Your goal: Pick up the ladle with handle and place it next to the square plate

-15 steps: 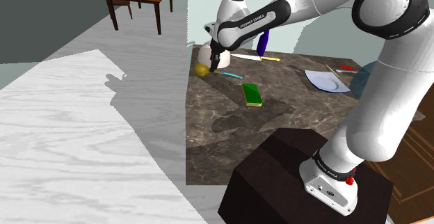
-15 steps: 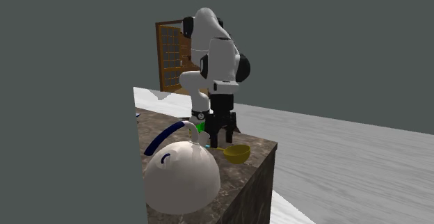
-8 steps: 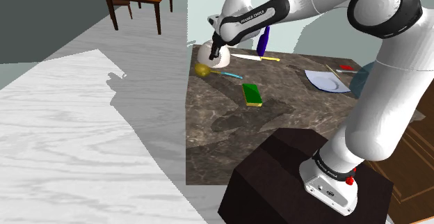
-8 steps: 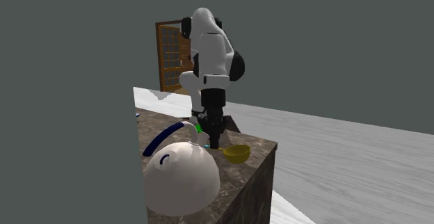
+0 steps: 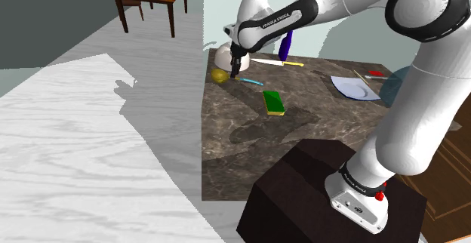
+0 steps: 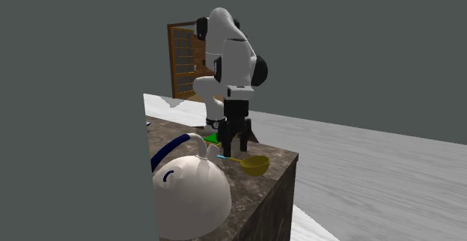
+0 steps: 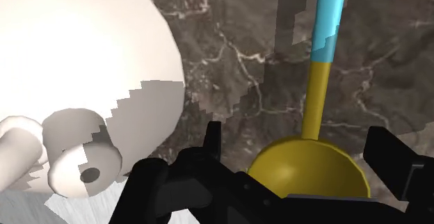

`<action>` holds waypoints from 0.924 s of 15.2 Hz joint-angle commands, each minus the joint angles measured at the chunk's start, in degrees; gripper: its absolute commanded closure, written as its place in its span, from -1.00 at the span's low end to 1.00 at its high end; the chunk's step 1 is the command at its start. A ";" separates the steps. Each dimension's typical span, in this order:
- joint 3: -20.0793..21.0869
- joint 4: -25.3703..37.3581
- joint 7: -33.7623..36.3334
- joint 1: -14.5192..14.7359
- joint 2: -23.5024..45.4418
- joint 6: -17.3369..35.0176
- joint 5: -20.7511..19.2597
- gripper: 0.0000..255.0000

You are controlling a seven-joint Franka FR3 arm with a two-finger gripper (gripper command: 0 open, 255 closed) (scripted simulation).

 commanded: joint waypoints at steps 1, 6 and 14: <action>0.20 -0.08 1.03 0.62 -0.56 -3.89 -0.34 -1.00; 0.15 -0.43 1.01 0.46 2.15 -0.82 -0.31 -1.00; 0.13 -0.46 0.99 0.38 3.65 0.71 -0.29 -1.00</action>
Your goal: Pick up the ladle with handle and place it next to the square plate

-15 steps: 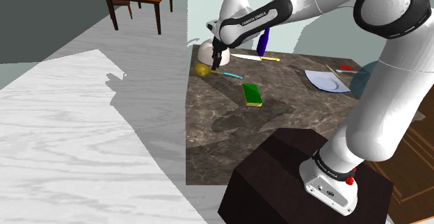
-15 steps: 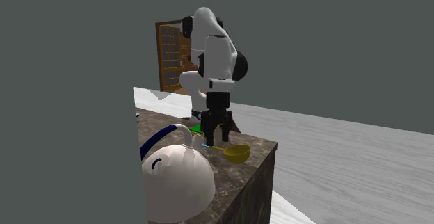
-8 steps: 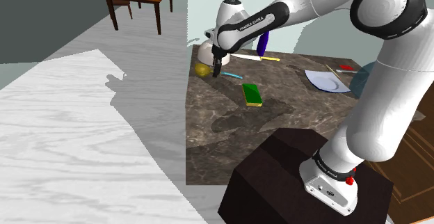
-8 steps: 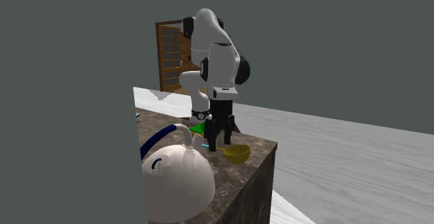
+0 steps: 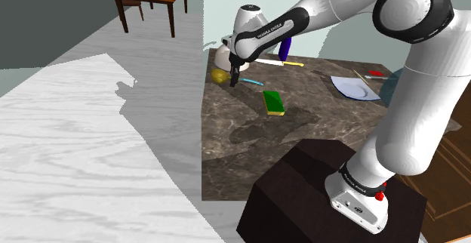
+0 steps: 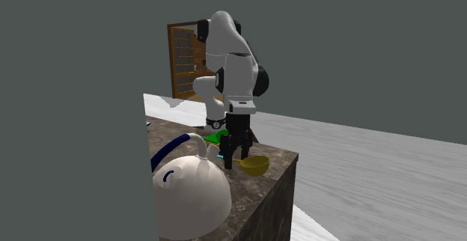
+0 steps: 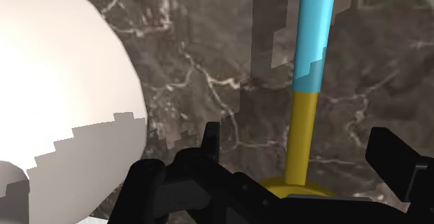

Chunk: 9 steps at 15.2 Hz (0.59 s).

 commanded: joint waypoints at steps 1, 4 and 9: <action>0.00 0.01 0.00 0.00 0.02 0.01 0.00 -1.00; 0.00 0.01 0.00 0.00 0.01 0.01 0.00 1.00; 0.00 0.13 -0.02 -0.01 0.07 -0.05 0.01 1.00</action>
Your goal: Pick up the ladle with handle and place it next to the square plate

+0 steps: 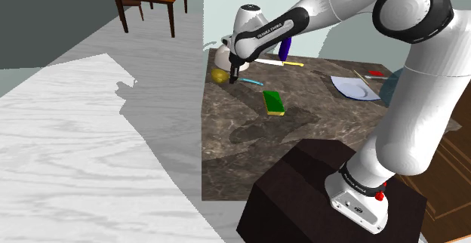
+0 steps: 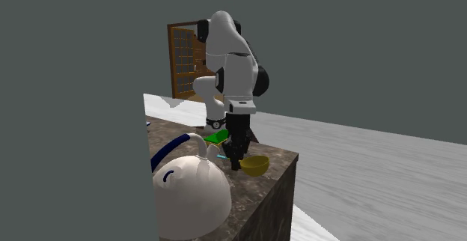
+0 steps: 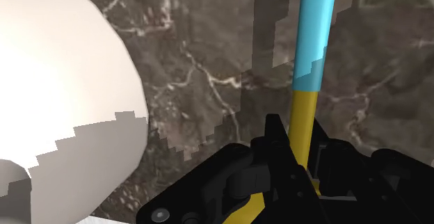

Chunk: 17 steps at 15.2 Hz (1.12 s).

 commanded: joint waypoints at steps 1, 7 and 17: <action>0.00 -0.01 0.00 0.00 0.02 -0.01 0.00 1.00; 0.02 0.81 -0.14 0.03 -1.77 -2.62 0.05 1.00; 0.07 4.03 -0.54 0.08 -5.43 -9.50 0.21 1.00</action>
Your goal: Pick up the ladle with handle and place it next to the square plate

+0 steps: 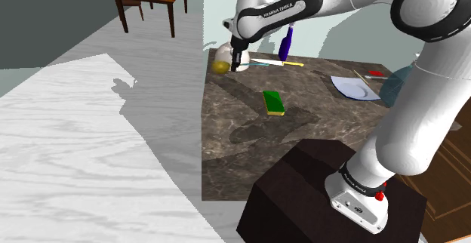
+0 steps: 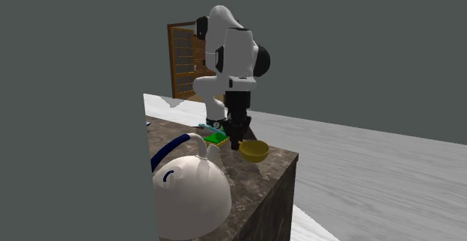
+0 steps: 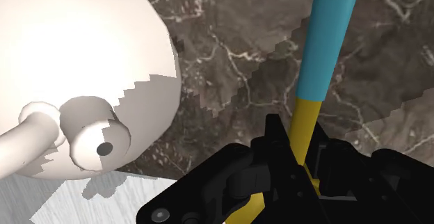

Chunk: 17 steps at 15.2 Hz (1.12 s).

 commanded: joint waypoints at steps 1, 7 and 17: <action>0.03 0.75 -0.02 0.05 -0.61 -1.37 0.02 1.00; 0.06 3.37 -0.25 0.08 -2.24 -5.62 0.11 1.00; -2.20 -11.86 -4.87 -2.38 -16.24 -4.13 -0.11 1.00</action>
